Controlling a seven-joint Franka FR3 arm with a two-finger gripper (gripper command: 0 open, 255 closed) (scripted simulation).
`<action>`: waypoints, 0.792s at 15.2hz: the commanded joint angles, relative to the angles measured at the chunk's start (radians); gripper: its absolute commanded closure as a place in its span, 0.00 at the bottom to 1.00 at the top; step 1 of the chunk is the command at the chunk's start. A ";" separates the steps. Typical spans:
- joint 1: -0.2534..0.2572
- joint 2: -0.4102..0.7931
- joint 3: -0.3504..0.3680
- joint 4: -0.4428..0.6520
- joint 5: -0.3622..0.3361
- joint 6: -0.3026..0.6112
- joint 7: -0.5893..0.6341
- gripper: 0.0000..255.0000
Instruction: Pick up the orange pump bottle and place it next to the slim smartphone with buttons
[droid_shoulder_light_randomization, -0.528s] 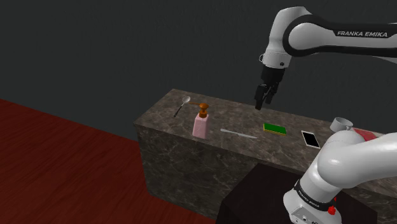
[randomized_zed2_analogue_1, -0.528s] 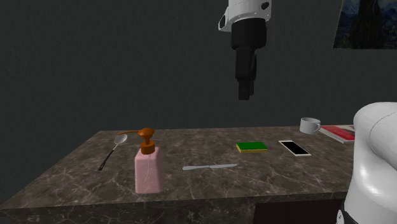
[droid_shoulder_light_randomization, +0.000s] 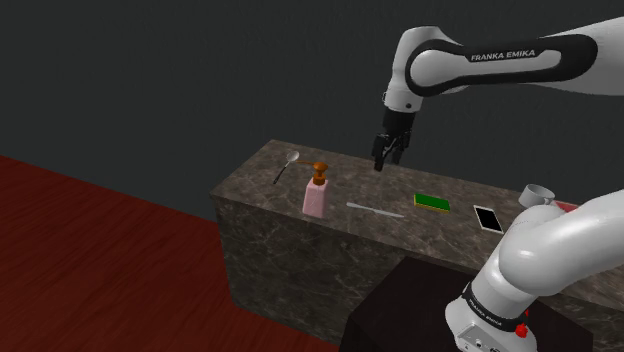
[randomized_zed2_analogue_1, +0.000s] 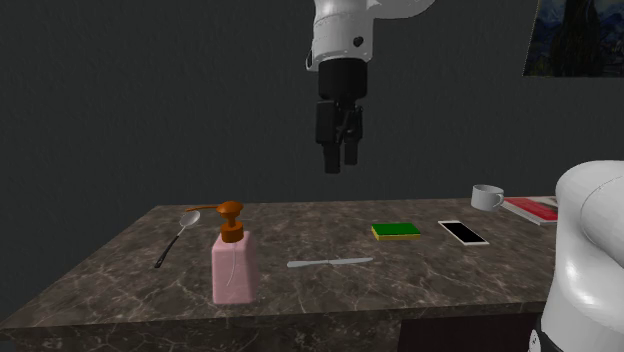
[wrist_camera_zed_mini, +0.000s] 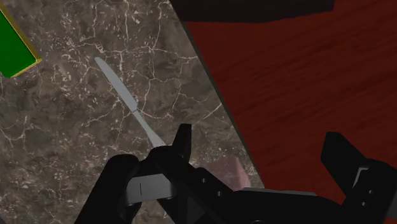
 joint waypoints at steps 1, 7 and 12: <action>0.001 0.089 0.005 0.050 0.009 0.043 0.011 0.00; 0.001 0.325 0.010 0.192 0.027 0.145 0.031 0.00; 0.001 0.520 0.011 0.344 0.039 0.194 0.047 0.00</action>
